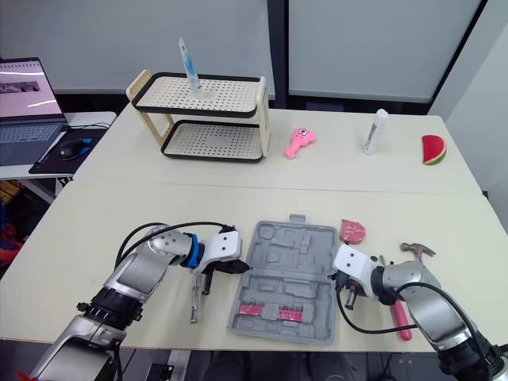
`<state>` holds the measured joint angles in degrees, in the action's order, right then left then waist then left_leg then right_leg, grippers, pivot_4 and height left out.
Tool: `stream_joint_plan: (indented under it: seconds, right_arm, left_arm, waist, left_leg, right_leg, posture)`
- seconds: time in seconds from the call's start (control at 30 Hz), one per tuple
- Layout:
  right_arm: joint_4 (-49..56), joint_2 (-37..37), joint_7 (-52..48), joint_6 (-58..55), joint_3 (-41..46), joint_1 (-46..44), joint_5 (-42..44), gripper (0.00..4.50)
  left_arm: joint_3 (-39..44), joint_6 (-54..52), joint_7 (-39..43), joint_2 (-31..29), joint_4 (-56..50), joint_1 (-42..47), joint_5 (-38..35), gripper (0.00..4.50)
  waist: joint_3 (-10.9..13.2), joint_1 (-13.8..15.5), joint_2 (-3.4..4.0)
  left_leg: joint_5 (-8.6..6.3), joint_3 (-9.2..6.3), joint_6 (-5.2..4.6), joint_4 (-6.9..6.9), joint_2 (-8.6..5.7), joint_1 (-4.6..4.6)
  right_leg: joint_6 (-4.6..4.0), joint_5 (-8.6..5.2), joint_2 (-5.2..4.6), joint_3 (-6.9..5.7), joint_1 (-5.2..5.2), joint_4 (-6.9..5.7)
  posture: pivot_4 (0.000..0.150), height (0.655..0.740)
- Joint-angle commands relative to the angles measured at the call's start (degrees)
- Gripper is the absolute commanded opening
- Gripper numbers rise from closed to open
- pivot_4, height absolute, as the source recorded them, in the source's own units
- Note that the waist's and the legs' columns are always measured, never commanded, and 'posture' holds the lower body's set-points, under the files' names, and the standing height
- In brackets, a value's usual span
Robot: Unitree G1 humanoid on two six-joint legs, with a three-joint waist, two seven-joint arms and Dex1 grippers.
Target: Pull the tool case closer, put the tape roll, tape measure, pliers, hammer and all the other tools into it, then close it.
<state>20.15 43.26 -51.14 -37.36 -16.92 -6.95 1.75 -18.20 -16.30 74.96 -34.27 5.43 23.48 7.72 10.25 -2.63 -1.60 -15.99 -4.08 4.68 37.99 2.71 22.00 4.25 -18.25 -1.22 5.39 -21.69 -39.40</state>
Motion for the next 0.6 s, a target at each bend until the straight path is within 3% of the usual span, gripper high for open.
stream_joint_plan:
  seconds: [0.03, 0.6]
  right_arm:
    - [4.21, 0.66, -1.43, 1.65, -0.47, 0.27, 1.13, 0.02]
    - [5.01, 3.02, -3.1, 2.92, -3.58, 1.78, -0.32, 0.02]
  left_arm:
    - [-1.46, -2.56, 0.96, -0.08, -6.34, -1.42, -2.74, 0.0]
    - [-2.74, -7.77, -0.84, -2.87, -13.04, -5.73, -4.43, 0.0]
  waist:
    - [0.01, 0.11, 0.0]
    - [0.01, 0.24, 0.01]
  left_leg:
    - [0.0, 0.0, 0.0, 0.0, 0.0, 0.0]
    - [0.0, 0.0, 0.0, -0.01, 0.0, 0.0]
  right_leg:
    - [0.0, 0.0, 0.0, 0.0, 0.0, 0.01]
    - [-0.01, -0.01, 0.0, 0.01, 0.01, 0.06]
  posture:
    - [0.15, 0.735]
    - [0.15, 0.735]
